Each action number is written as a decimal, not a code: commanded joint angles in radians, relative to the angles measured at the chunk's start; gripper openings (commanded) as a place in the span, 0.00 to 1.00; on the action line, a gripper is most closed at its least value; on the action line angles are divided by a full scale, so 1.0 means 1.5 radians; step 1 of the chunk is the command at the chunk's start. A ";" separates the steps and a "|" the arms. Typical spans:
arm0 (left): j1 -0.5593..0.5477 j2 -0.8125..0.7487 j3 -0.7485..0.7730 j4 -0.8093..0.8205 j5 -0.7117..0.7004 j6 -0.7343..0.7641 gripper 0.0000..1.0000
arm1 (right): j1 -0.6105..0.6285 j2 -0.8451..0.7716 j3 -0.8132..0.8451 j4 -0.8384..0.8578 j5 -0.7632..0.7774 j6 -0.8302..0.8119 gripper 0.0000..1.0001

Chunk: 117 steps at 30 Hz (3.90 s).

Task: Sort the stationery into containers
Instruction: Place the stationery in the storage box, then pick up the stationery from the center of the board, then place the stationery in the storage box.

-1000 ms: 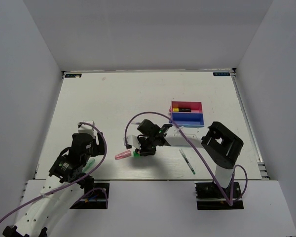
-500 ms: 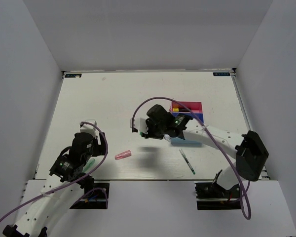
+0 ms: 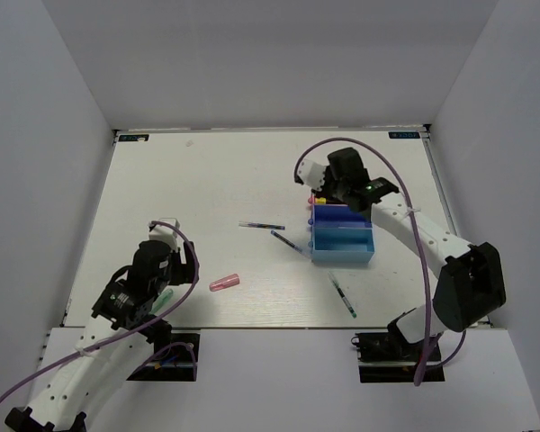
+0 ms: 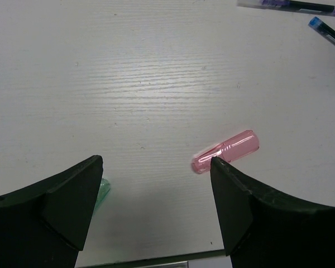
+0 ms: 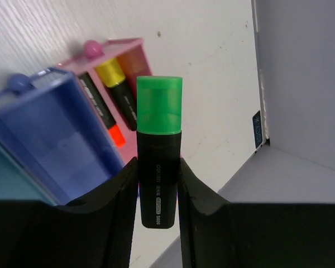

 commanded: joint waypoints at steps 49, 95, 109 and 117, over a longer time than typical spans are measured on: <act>-0.133 0.667 0.218 0.020 0.245 0.364 0.61 | -0.225 -0.271 -0.174 -0.094 -0.718 0.163 0.72; -0.227 1.053 0.854 0.244 0.423 0.333 0.01 | -0.272 -0.395 -0.302 0.006 -0.434 0.289 0.00; -0.231 1.135 0.889 0.309 0.425 0.272 0.14 | -0.277 -0.395 -0.317 0.015 -0.452 0.289 0.00; -0.230 1.129 0.885 0.302 0.408 0.257 0.66 | -0.285 -0.396 -0.322 0.017 -0.467 0.294 0.46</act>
